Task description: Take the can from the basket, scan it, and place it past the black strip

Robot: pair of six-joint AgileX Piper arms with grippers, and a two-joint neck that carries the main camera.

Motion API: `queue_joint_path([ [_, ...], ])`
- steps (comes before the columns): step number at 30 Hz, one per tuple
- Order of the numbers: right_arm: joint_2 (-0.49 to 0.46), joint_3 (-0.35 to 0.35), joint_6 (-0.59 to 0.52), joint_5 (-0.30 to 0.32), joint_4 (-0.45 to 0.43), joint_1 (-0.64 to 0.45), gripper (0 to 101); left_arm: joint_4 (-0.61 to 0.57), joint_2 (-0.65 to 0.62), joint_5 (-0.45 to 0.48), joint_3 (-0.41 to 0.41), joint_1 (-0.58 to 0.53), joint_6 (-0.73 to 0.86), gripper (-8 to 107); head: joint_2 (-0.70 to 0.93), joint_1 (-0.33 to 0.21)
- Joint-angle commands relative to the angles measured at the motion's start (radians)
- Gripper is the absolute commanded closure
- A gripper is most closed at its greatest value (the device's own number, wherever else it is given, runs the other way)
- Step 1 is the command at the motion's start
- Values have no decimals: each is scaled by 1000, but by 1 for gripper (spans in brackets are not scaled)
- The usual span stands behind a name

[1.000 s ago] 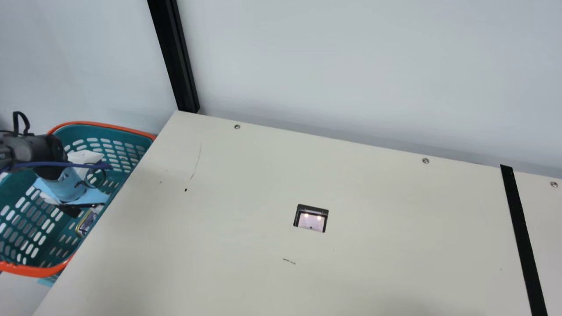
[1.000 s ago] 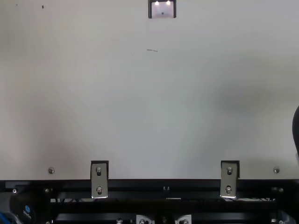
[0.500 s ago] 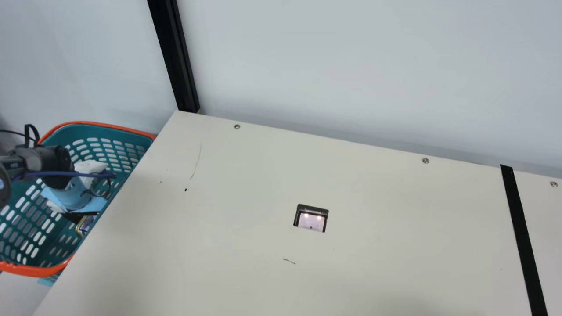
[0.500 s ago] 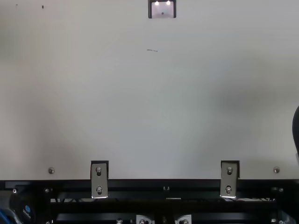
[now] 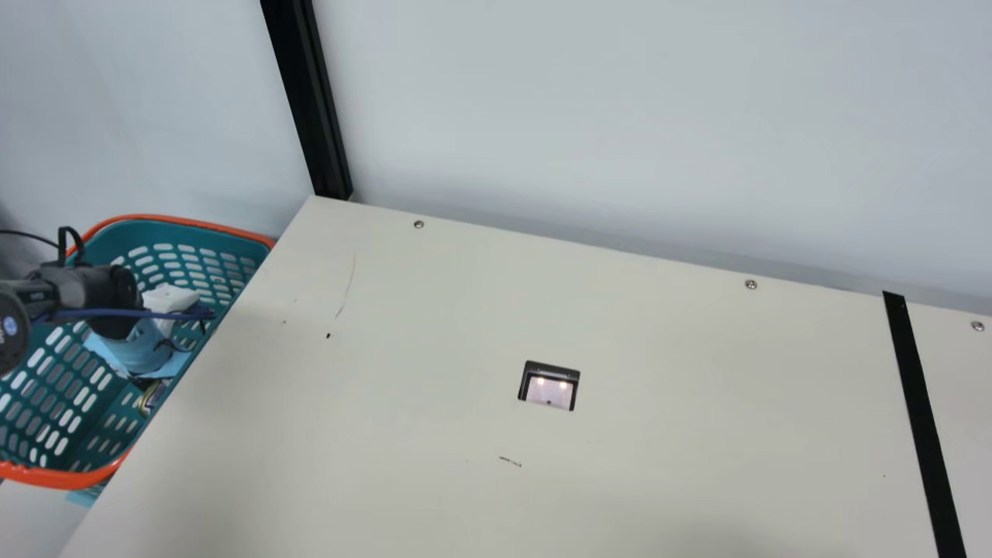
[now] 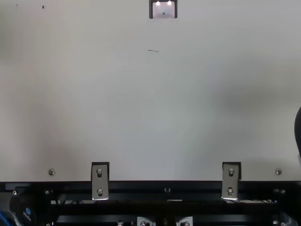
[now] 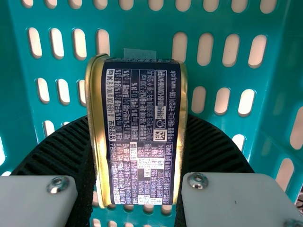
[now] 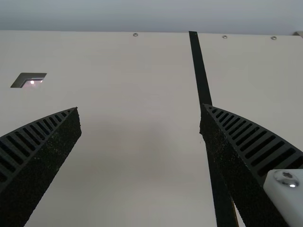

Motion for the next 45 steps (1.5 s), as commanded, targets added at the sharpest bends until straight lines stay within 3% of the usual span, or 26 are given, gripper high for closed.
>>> queue_joint_path([
  [1,0,0,0,0,0,0,0,-3,-23,-20,19,3,-2,89,14,-31],
  [9,0,0,0,0,0,0,0,-24,-176,-132,121,19,-4,89,14,-31],
  [16,0,0,0,0,0,0,0,-116,-380,-208,232,31,55,89,14,-31],
  [28,0,0,0,0,0,0,0,-246,-733,-266,368,44,123,89,14,-31],
  [38,0,0,0,0,0,0,0,-306,-994,-214,428,33,80,89,14,-31],
  [45,0,0,0,0,0,0,0,-390,-1182,-65,489,-9,66,89,14,-31],
])
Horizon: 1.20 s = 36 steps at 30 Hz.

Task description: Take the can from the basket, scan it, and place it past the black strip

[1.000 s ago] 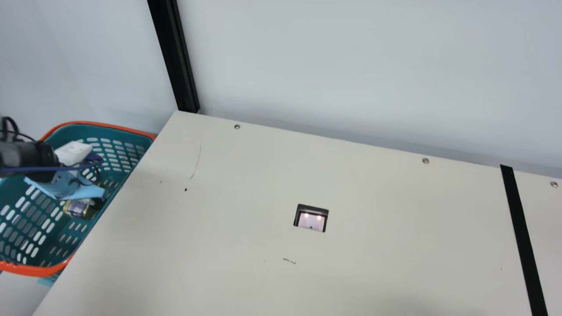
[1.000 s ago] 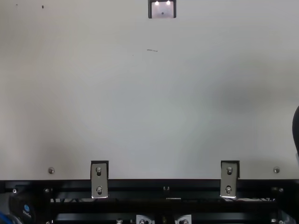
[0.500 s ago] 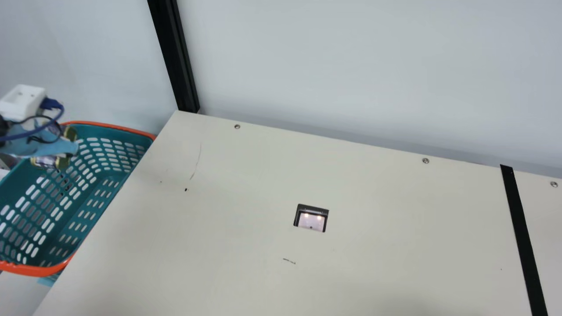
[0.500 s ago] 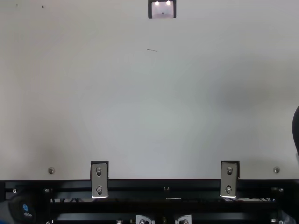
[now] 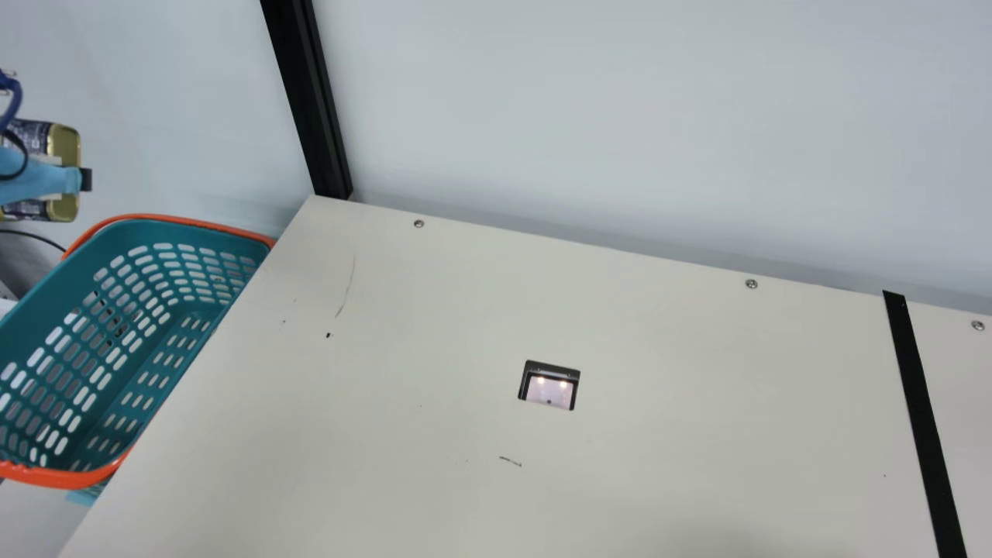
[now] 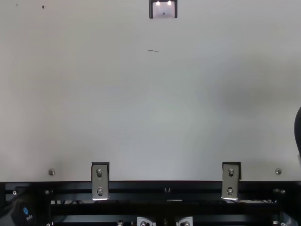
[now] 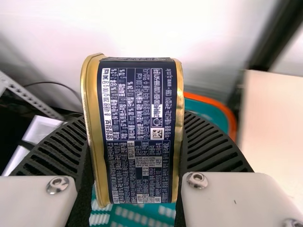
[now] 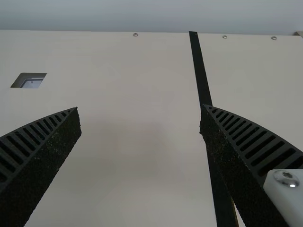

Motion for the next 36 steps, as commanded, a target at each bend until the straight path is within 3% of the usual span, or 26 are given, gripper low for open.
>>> queue_joint_path([
  [1,0,0,0,0,0,0,0,-30,-90,78,15,-12,-4,89,14,-31],
  [15,0,0,0,0,0,0,0,-126,-392,482,133,-145,-60,89,14,-31],
  [18,0,0,0,0,0,0,0,-94,-462,486,164,-186,-58,89,14,-31],
  [19,0,0,0,0,0,0,0,-116,-415,472,151,-166,-61,89,14,-31],
  [22,0,0,0,0,0,0,0,-95,-461,498,164,-185,-61,89,14,-31],
  [36,0,0,0,0,0,0,0,-80,-454,503,159,-214,-74,89,14,-31],
])
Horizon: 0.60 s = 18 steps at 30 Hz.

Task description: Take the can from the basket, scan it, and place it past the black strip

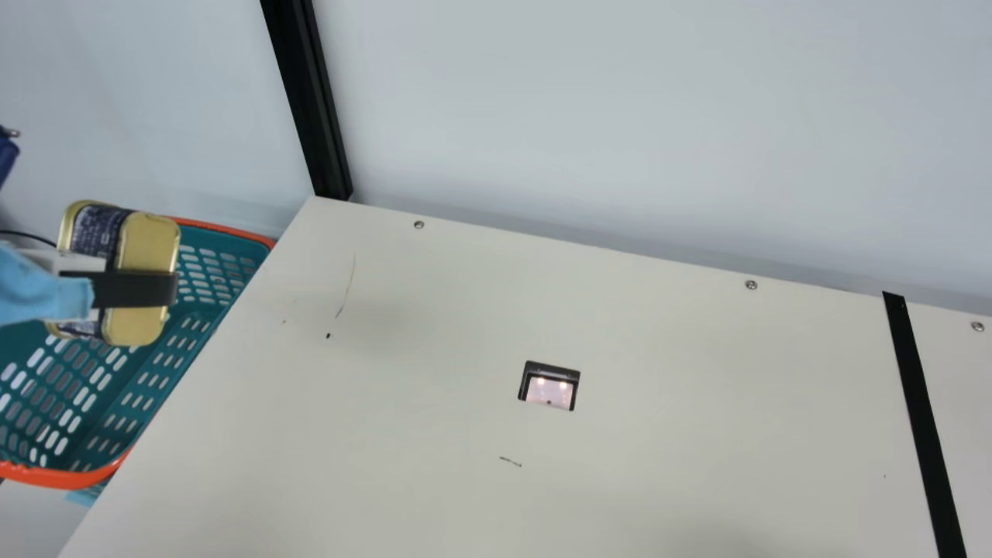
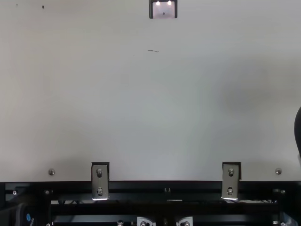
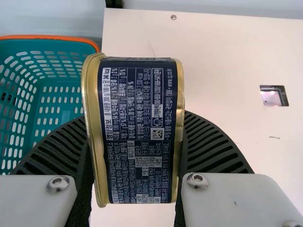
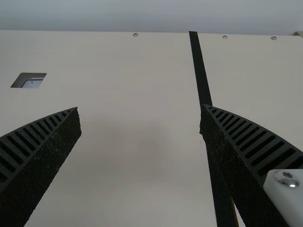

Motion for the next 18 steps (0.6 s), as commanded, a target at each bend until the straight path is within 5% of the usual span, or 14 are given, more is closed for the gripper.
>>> queue_joint_path([
  [1,0,0,0,0,0,0,0,9,4,14,-2,-21,1,89,19,-31],
  [18,0,0,0,0,0,0,0,-116,117,204,-19,-276,19,89,19,-31],
])
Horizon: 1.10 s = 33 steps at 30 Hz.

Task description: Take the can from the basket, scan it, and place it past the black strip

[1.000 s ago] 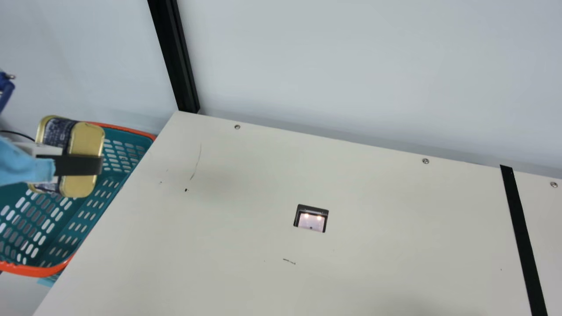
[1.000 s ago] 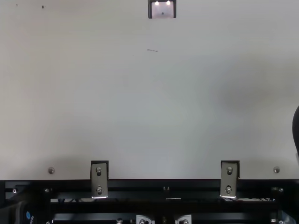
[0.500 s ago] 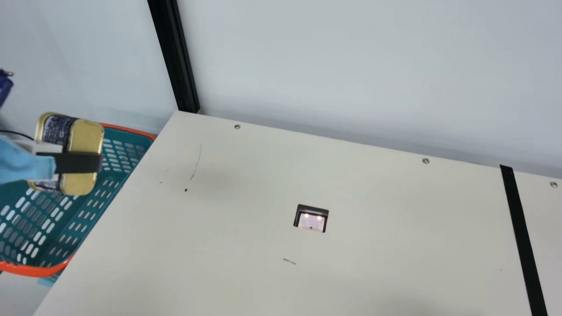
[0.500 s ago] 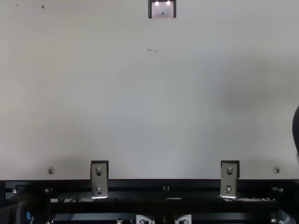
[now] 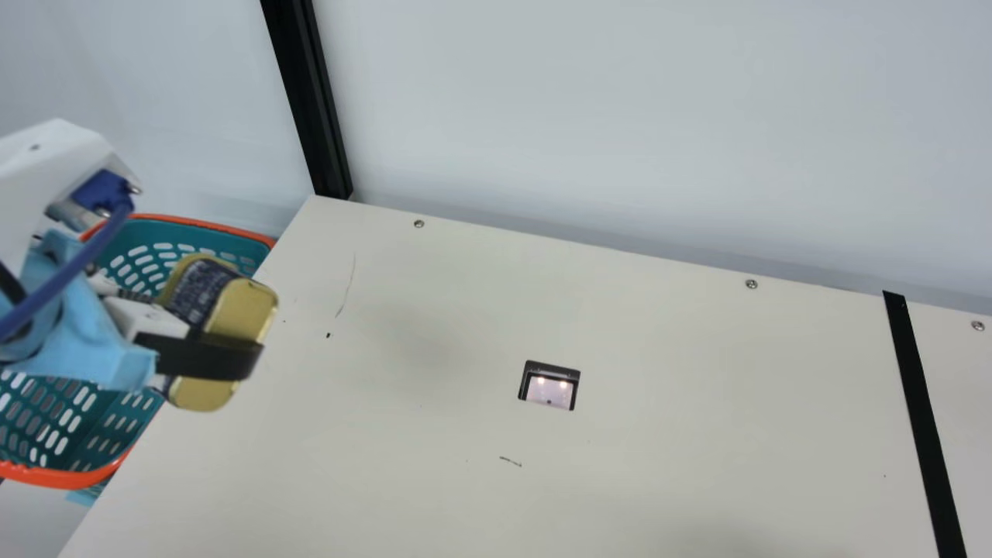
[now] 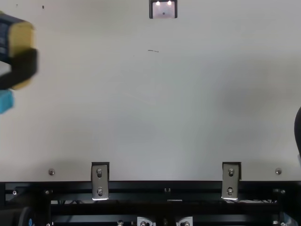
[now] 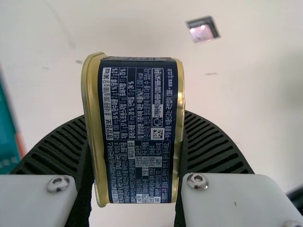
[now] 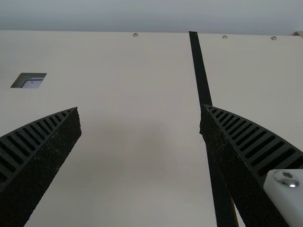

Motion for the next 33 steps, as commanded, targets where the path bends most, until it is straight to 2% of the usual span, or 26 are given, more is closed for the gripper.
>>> queue_joint_path([
  [1,0,0,0,0,0,0,0,-56,28,4,19,-49,-54,89,14,-31],
  [3,0,0,0,0,0,0,0,-59,27,4,-1,-57,-61,89,14,-31],
  [4,0,0,0,0,0,0,0,-51,34,7,20,-48,-51,89,14,-31],
  [17,0,0,0,0,0,0,0,-90,50,4,13,-68,-108,89,14,-31],
  [33,0,0,0,0,0,0,0,-415,237,4,-46,-19,-520,89,14,-31],
])
